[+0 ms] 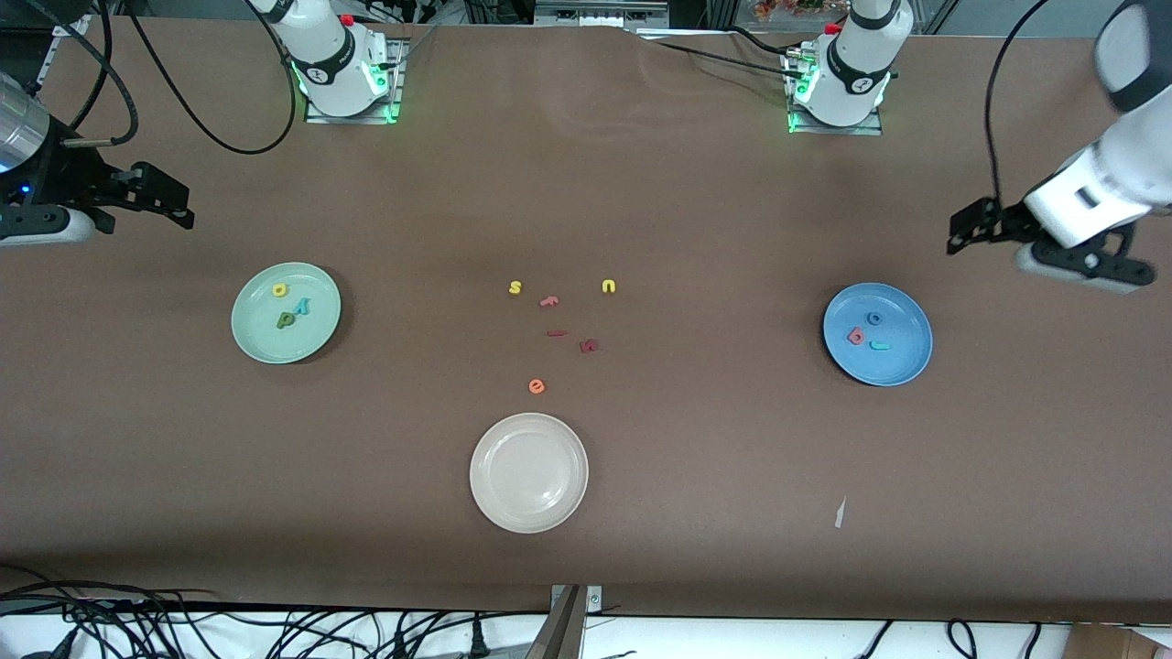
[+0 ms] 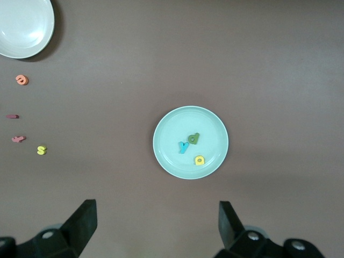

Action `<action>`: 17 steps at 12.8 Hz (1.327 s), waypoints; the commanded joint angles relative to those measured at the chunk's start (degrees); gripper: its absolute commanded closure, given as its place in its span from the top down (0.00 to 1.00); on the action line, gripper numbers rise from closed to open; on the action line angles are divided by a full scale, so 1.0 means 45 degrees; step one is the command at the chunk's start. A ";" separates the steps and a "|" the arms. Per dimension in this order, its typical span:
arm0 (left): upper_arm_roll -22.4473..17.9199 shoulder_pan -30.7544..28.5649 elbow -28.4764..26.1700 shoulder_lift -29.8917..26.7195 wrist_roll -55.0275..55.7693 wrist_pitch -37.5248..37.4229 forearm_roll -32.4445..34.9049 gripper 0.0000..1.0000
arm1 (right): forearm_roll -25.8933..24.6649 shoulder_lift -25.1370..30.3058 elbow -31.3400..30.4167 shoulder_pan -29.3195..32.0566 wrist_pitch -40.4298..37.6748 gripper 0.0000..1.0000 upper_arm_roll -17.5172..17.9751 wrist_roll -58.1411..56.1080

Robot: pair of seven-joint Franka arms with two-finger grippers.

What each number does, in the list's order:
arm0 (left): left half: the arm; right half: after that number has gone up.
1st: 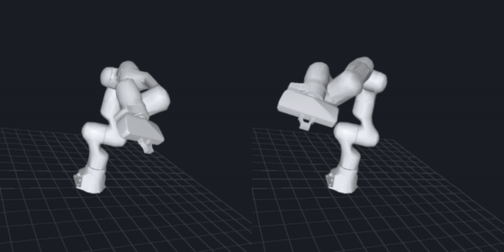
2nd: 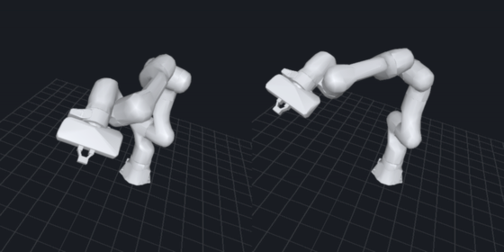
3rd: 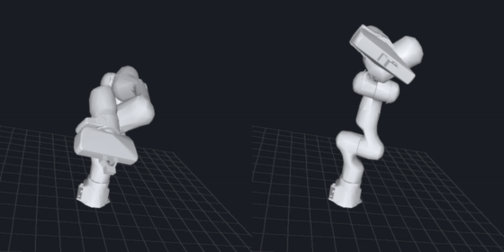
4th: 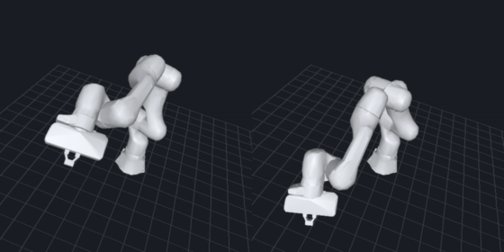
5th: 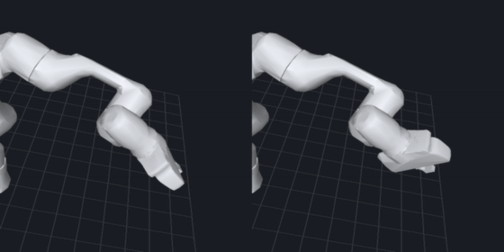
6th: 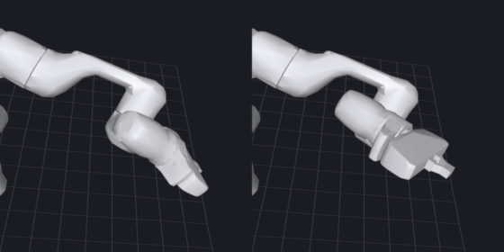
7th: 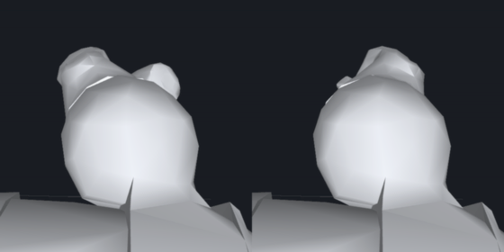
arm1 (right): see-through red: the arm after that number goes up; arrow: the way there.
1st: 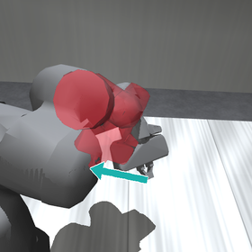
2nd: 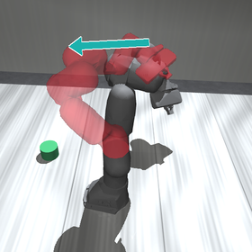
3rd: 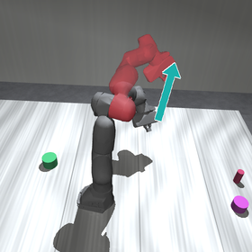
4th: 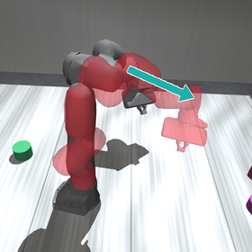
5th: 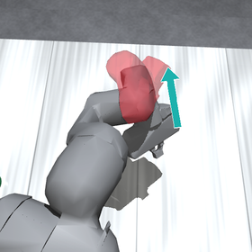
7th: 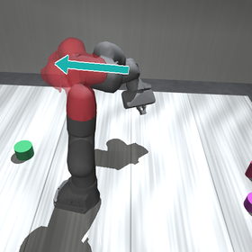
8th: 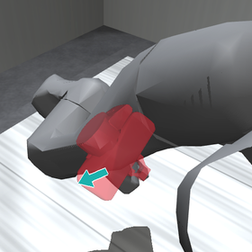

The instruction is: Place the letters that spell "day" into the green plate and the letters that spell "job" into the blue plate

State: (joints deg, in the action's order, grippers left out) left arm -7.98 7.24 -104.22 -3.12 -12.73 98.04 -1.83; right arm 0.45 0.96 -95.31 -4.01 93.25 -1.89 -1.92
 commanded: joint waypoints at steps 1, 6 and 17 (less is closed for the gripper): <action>0.0151 -0.0124 0.2390 0.0303 0.0017 -0.2112 0.0427 1.00 | 0.0291 -0.0135 0.0359 -0.0106 -0.0235 1.00 -0.0360 0.0114; 0.0407 0.0188 0.3684 0.0654 0.0115 -0.2509 0.0602 1.00 | 0.0272 -0.0115 0.0358 -0.0106 -0.0235 1.00 -0.0380 0.0076; -0.0063 0.1068 0.3706 0.0831 0.0173 -0.2705 0.0662 1.00 | 0.0135 -0.0135 0.0359 -0.0106 -0.0254 1.00 -0.0380 -0.0081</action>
State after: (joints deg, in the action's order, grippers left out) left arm -7.58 11.19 -89.61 -0.20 -12.35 87.35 -0.37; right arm 0.66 0.95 -95.19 -4.02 93.24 -3.09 -1.96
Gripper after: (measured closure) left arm 0.000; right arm 0.000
